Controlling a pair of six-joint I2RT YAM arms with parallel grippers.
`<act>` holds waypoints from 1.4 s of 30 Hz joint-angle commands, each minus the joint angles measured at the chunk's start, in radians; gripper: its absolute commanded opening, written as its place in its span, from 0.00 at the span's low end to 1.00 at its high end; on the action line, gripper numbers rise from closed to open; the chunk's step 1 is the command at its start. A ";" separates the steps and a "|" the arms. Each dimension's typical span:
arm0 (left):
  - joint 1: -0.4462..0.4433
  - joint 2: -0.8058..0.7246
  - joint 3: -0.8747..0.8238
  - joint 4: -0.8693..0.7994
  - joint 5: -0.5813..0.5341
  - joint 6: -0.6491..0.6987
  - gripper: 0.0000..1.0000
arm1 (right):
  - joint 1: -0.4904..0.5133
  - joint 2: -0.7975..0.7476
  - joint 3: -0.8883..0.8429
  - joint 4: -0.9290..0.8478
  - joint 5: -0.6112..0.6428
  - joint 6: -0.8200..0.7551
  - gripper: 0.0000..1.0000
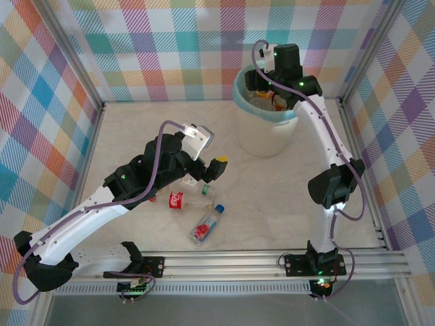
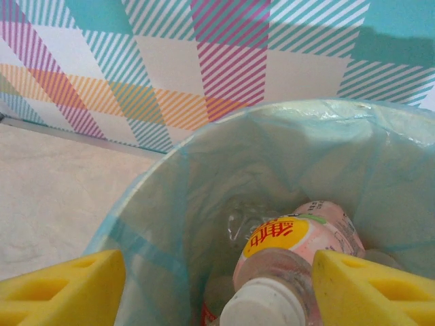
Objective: Put the plastic bottles in the bin
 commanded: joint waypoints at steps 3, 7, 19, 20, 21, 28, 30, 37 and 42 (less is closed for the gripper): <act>-0.001 -0.011 0.021 0.014 -0.010 -0.018 1.00 | -0.003 -0.057 -0.030 -0.001 -0.016 0.022 0.60; -0.001 -0.009 0.023 0.011 -0.007 -0.036 1.00 | -0.005 -0.041 -0.085 0.003 -0.013 0.018 0.50; -0.001 -0.045 0.023 -0.014 -0.042 -0.036 1.00 | -0.016 0.012 0.054 -0.119 -0.067 0.065 0.57; -0.001 -0.048 0.027 -0.013 -0.049 -0.036 1.00 | -0.017 0.005 0.080 -0.132 -0.077 0.071 0.60; -0.001 -0.050 0.029 -0.013 -0.064 -0.037 1.00 | -0.016 -0.003 0.104 -0.141 -0.085 0.078 0.63; 0.009 -0.004 0.107 -0.182 -0.399 -0.183 1.00 | -0.006 -0.159 0.090 -0.122 -0.170 0.132 0.71; 0.045 0.032 0.155 -0.318 -0.493 -0.303 1.00 | 0.009 -0.232 0.013 -0.087 -0.186 0.147 0.71; 0.440 0.028 0.044 -0.511 -0.126 -0.692 1.00 | 0.098 -0.521 -0.447 0.173 -0.239 0.221 0.70; 0.647 -0.016 -0.150 -0.471 0.107 -0.864 1.00 | 0.156 -0.607 -0.627 0.204 -0.228 0.272 0.70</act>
